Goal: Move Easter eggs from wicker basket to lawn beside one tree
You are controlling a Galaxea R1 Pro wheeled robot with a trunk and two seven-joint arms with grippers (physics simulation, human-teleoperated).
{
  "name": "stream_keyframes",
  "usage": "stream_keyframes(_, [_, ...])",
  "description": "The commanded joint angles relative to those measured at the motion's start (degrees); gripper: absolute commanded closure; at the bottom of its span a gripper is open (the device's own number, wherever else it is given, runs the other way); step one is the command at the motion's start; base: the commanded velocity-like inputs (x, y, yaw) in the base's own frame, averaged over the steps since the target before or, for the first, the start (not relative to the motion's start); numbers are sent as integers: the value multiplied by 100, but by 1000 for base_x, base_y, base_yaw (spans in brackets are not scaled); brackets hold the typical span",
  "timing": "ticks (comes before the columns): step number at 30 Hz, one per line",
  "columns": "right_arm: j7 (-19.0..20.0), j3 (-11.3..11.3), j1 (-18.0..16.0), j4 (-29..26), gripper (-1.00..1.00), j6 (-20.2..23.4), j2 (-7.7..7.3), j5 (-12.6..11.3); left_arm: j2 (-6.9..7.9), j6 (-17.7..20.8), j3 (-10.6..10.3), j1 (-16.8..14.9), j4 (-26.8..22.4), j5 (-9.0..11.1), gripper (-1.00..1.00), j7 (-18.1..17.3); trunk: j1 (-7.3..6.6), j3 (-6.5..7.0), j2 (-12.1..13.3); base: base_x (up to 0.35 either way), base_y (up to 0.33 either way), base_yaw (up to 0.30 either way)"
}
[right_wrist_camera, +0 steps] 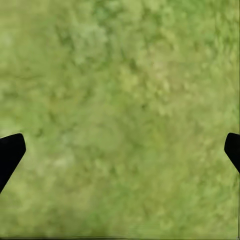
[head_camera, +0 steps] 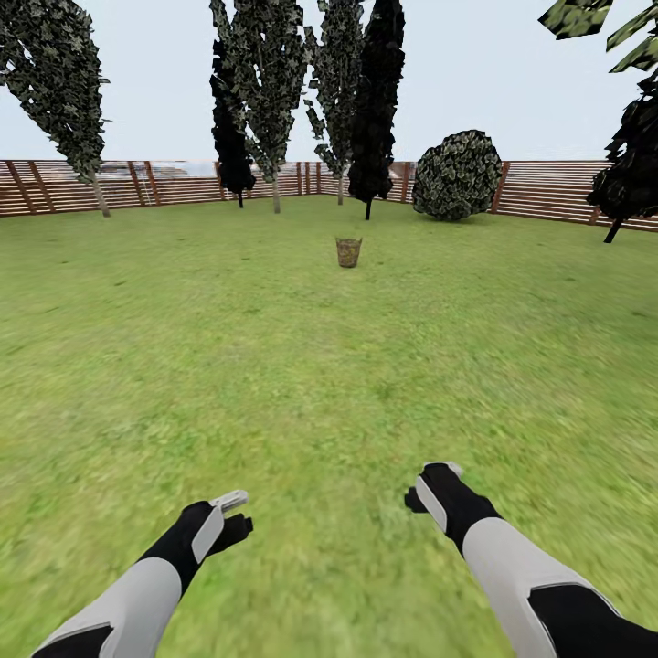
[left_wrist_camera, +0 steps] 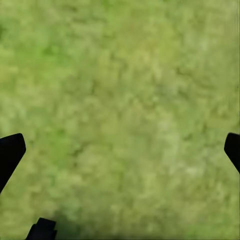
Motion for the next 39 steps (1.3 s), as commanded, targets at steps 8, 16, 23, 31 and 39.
stream_keyframes(8, [207, 158, -3, -51, -100, 124, -201, -83, -18, 20, 14, -1, -11, 48, -100, 43, 0, -8, -3, 0, 0, 0])
stream_keyframes(16, [203, 155, -3, -36, -100, 113, -211, -44, -190, -12, 23, -1, -2, 57, -100, 33, 0, -8, -3, 0, 0, 0])
stream_keyframes(23, [221, 165, -3, 6, -100, 44, -198, -41, -227, -54, 30, -1, -2, 59, -100, 33, 0, -8, -3, 0, 0, 0])
stream_keyframes(31, [219, 160, -3, -7, -100, 24, -196, -42, -243, -59, 29, -1, -2, 52, -100, 33, 0, -8, -3, 0, 0, 0])
stream_keyframes(39, [219, 160, -3, -8, -100, 24, -194, -45, -245, -70, 30, -1, -2, 58, -100, -3, 0, -8, -3, 2, 0, 0])
